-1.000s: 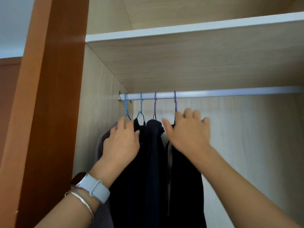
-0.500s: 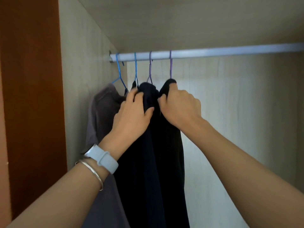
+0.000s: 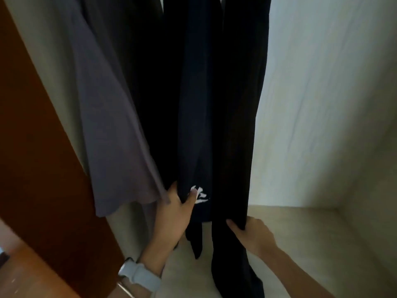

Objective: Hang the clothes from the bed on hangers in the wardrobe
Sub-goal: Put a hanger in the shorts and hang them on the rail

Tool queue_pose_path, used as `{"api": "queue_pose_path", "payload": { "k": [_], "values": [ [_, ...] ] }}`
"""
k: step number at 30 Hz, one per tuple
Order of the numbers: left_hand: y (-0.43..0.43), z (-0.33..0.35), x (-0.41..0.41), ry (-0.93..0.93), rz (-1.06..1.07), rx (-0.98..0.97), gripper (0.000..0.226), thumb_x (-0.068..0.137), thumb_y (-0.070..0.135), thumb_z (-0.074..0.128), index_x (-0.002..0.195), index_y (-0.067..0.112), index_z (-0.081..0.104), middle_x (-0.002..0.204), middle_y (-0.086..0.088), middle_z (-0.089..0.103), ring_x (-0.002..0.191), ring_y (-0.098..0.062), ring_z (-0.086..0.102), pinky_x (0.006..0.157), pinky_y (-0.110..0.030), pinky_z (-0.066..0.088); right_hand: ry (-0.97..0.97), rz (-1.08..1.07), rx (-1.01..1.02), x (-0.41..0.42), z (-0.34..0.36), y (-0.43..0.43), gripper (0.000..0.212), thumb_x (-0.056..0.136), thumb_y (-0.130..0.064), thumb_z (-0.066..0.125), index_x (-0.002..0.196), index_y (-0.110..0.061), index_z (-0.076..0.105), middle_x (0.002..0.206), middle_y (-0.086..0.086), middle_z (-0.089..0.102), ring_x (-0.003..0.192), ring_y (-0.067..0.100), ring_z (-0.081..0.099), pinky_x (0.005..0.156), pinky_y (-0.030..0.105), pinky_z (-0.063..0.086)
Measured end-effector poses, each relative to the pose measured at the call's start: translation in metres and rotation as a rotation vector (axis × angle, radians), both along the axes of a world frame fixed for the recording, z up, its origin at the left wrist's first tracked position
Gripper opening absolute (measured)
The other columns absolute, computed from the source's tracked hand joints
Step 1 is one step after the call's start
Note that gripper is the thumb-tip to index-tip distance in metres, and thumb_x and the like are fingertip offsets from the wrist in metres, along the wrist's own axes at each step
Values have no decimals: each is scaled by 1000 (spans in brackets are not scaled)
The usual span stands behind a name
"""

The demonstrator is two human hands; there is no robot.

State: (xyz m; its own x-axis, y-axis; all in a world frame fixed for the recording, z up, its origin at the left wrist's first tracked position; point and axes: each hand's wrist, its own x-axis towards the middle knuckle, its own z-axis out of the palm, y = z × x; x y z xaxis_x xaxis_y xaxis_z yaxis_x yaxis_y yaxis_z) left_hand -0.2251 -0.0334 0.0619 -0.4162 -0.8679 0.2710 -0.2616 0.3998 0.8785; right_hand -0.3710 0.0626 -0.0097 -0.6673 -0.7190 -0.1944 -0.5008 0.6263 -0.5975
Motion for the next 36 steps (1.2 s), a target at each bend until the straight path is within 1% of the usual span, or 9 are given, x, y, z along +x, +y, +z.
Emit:
{"api": "queue_pose_path", "payload": {
  "k": [3, 6, 10, 16, 19, 25, 27, 31, 36],
  "values": [
    [-6, -19, -1, -27, 103, -58, 24, 89, 21, 56, 106, 9, 66, 92, -4, 70, 91, -17, 65, 73, -17, 44, -224, -112, -149, -11, -4, -15, 38, 90, -50, 42, 95, -15, 56, 90, 11, 67, 75, 29, 68, 66, 34, 56],
    [-14, -19, -7, -11, 125, -48, 24, 89, 23, 55, 101, 5, 65, 80, -2, 65, 79, -16, 63, 68, -20, 44, -410, -220, -356, -16, 19, -33, 28, 92, -43, 44, 101, -17, 50, 91, 8, 62, 59, 23, 63, 58, 30, 55],
    [-16, -23, -9, 7, 129, -93, 19, 89, 22, 56, 87, 5, 64, 64, 10, 55, 63, -2, 55, 60, -13, 41, -323, -232, -443, -16, 20, -33, 35, 92, -40, 47, 91, -7, 60, 92, 16, 66, 81, 35, 67, 82, 45, 55],
    [-9, -42, -11, 26, 169, -44, 38, 87, 22, 59, 52, 21, 44, 48, 5, 47, 47, -4, 53, 52, -17, 40, -198, -243, -336, -9, -11, 4, 39, 93, -33, 49, 112, -2, 62, 97, 13, 67, 94, 30, 63, 71, 26, 42],
    [-1, -50, -11, 21, 162, -30, 35, 87, 21, 58, 54, 20, 46, 50, 8, 49, 48, 6, 55, 49, -9, 40, -214, -292, -349, -14, -16, 10, 37, 94, -27, 49, 116, 0, 59, 110, 16, 67, 101, 32, 62, 75, 27, 43],
    [3, -58, -12, 15, 173, -47, 31, 88, 23, 57, 67, 0, 57, 53, -6, 54, 48, -7, 52, 48, -9, 39, -321, -370, -583, -31, 7, -18, 19, 93, -26, 51, 94, -10, 60, 90, 8, 63, 95, 33, 63, 87, 43, 52],
    [4, -59, -13, 21, 187, -59, 33, 88, 21, 57, 70, -6, 57, 56, -13, 56, 51, -16, 50, 50, -12, 38, -323, -351, -590, -29, 6, -17, 23, 93, -26, 49, 102, -7, 61, 93, 8, 63, 97, 31, 62, 87, 39, 50],
    [10, -62, -13, -2, 209, -94, 28, 87, 19, 59, 66, 2, 54, 51, 1, 50, 45, -8, 46, 51, -15, 38, -329, -276, -494, -23, -16, 4, 32, 94, -24, 49, 121, -8, 55, 118, 10, 63, 109, 27, 58, 85, 26, 42],
    [21, -78, -13, -71, 169, -96, 30, 88, 19, 59, 62, 4, 54, 50, 2, 50, 45, -6, 50, 60, -24, 38, -289, -210, -408, -32, -34, 39, 42, 89, -20, 58, 128, -15, 47, 126, 1, 57, 114, 20, 56, 92, 26, 44]
  ]
}}
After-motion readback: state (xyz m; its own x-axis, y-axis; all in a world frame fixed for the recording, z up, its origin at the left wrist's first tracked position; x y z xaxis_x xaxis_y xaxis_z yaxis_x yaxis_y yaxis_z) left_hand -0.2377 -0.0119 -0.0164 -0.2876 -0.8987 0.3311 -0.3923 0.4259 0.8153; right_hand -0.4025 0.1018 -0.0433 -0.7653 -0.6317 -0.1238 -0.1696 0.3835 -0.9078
